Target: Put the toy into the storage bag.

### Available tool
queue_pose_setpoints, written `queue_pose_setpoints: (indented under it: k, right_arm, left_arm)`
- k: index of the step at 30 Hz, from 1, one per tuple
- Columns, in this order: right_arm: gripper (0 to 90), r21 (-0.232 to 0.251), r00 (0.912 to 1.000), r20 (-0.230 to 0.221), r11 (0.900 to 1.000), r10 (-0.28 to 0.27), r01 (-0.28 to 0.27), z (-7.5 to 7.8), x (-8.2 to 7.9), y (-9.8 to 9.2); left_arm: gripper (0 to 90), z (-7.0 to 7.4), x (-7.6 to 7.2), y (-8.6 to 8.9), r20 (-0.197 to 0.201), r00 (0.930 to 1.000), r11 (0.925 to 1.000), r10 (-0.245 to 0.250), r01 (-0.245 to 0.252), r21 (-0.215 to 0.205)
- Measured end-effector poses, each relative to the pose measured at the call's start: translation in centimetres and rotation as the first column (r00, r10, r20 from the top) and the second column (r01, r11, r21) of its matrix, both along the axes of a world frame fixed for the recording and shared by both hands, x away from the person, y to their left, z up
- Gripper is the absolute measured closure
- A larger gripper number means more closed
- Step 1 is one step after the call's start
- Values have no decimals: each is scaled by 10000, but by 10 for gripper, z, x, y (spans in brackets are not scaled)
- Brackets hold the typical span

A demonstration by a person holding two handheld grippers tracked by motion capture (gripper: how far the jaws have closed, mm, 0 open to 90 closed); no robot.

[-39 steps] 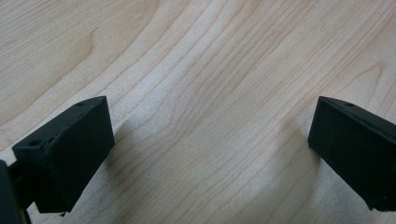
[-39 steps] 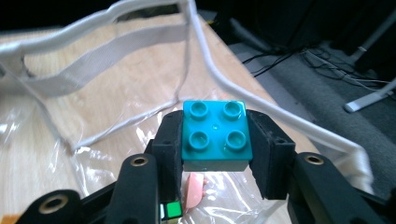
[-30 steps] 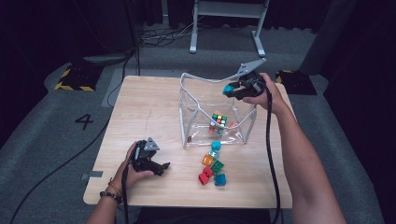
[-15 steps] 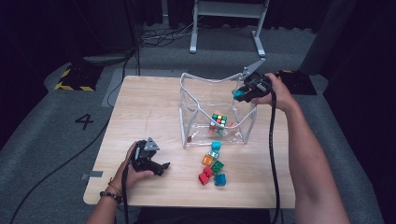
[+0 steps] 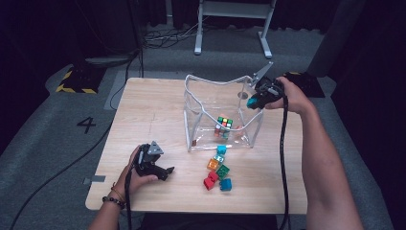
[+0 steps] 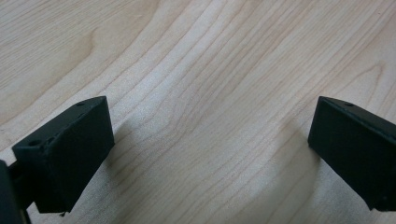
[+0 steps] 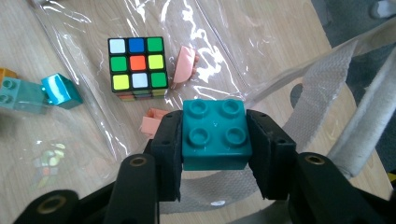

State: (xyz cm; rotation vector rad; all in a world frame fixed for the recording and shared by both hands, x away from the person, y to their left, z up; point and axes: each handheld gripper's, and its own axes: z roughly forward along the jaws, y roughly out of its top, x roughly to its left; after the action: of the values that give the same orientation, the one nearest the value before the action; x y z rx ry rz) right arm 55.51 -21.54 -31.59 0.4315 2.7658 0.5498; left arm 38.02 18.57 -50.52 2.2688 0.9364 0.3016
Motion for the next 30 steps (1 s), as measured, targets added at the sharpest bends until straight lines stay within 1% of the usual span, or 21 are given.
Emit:
queue_pose_setpoints:
  k: [2,4,6,8,9,10,11,12,13,14,15,18,19,22,23,24,25,26,27,29,30]
  right_arm:
    - [544,199,9999,158,9998,2,-5,1,-2,0]
    - [544,366,9998,219,9993,-24,16,3,-4,-1]
    - [540,582,9996,269,9982,105,-121,2,-6,-2]
    - [530,962,9988,470,9952,129,-174,1,-7,-4]
    - [520,1153,9988,486,9933,47,-103,1,-8,-6]
    - [501,1256,9986,476,9920,-214,153,2,-11,-8]
    - [487,1476,9979,537,9887,-353,270,2,-12,-11]
    - [465,1797,9964,752,9834,-390,249,2,-12,-14]
    - [444,2321,9945,790,9715,-691,490,3,-17,-17]
    - [447,2770,9936,860,9597,-738,473,4,-19,-20]
    - [443,2995,9932,881,9530,-761,464,4,-22,-21]
    - [417,3455,9883,1296,9379,-806,312,6,-35,-24]
    - [410,3666,9866,1404,9300,-829,260,7,-40,-26]
    - [400,4064,9801,1658,9131,-1092,330,10,-51,-32]
    - [394,4260,9768,1794,9042,-1165,296,11,-56,-35]
    - [394,4445,9757,1800,8952,-1245,322,12,-59,-38]
    - [391,4694,9744,1757,8820,-1400,421,12,-65,-42]
    - [391,4847,9717,1818,8735,-1511,451,12,-70,-46]
    - [390,5016,9710,1793,8638,-1582,481,12,-75,-49]
    - [386,5247,9688,1856,8502,-1643,436,10,-84,-55]
    - [387,5417,9668,1888,8395,-1719,435,8,-90,-58]
  left_arm:
    - [4,0,0,0,7,10000,10000,-2,2,-3]
    - [4,0,0,0,6,10000,10000,-2,2,-5]
    - [4,0,0,0,-20,10000,10000,-8,8,12]
    - [4,0,0,0,6,10000,10000,-2,2,-7]
    - [4,0,0,0,6,10000,10000,0,0,-2]
    - [4,0,0,0,7,10000,10000,-3,3,1]
    - [4,0,0,0,6,10000,10000,-4,4,-3]
    - [4,0,0,0,1,10000,10000,-4,4,5]
    - [4,0,0,0,7,10000,10000,0,0,-4]
    - [4,0,0,0,6,10000,10000,-1,1,-6]
    - [4,0,0,0,14,10000,10000,-5,5,-1]
    - [4,0,0,0,8,10000,10000,-1,1,-3]
    - [4,0,0,0,3,10000,10000,1,-1,0]
    - [4,0,0,0,-6,10000,10000,5,-5,6]
    - [4,0,0,0,2,10000,10000,1,-1,-10]
    - [4,0,0,0,-1,10000,10000,1,-1,-2]
    - [4,0,0,0,7,10000,10000,2,-2,-8]
    - [4,0,0,0,-5,10000,10000,14,-14,-20]
    - [4,0,0,0,-3,10000,10000,14,-14,-21]
    - [4,0,0,0,2,10000,10000,1,-1,3]
    - [4,0,0,0,-12,10000,10000,15,-15,-22]
